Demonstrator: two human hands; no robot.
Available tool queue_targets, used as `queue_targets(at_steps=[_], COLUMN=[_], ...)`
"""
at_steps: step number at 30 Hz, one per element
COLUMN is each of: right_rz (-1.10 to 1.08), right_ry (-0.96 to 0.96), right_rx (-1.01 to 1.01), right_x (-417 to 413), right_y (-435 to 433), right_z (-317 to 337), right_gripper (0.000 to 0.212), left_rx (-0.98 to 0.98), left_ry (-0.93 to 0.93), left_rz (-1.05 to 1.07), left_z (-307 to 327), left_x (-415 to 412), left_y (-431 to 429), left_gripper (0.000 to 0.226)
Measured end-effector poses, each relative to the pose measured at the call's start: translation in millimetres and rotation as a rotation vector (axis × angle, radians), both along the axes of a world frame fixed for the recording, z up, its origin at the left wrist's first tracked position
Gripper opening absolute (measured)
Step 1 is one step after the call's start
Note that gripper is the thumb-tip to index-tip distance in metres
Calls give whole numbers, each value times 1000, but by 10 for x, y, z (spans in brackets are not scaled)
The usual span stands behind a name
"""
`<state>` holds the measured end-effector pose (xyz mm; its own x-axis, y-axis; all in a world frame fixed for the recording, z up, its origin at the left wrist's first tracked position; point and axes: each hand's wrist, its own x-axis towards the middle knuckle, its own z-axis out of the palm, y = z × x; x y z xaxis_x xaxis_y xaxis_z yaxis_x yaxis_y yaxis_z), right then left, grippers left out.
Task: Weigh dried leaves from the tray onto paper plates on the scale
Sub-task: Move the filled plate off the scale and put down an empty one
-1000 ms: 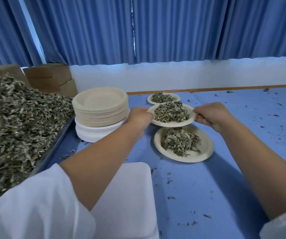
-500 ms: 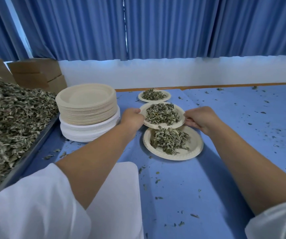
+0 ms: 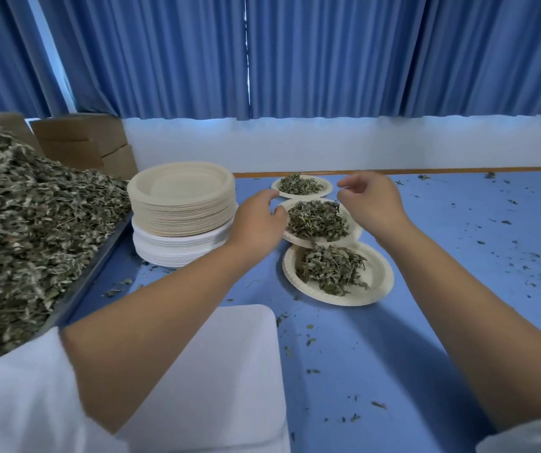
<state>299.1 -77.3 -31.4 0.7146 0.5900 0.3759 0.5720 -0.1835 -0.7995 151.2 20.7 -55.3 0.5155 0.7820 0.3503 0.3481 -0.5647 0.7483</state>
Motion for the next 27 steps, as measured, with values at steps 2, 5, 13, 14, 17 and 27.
queue_targets(at_steps=[2,5,13,14,17,27], right_rz=[118,288,500,517,548,478], right_ry=[-57,-157,-397,-427,-491,-593], right_rx=[8,3,-97,-129,-272,-421], right_x=[-300,-723,-1348,-1390,-1470,-1488], right_y=[63,205,686,736,854,964], right_z=[47,102,334,339,325,285], right_gripper=[17,17,25,26,27,26], left_rx=[96,245,513,518,464,466], left_ry=[18,21,193,248,511,538], left_rz=[-38,-44,182,183,147,128], left_z=[69,182,494,500,483,441], left_x=[-129,-361,-1169,-1254,-1454,-1545], left_y=[-81,-105,346,411,578,673], left_gripper=[41,38,36,37,38,30])
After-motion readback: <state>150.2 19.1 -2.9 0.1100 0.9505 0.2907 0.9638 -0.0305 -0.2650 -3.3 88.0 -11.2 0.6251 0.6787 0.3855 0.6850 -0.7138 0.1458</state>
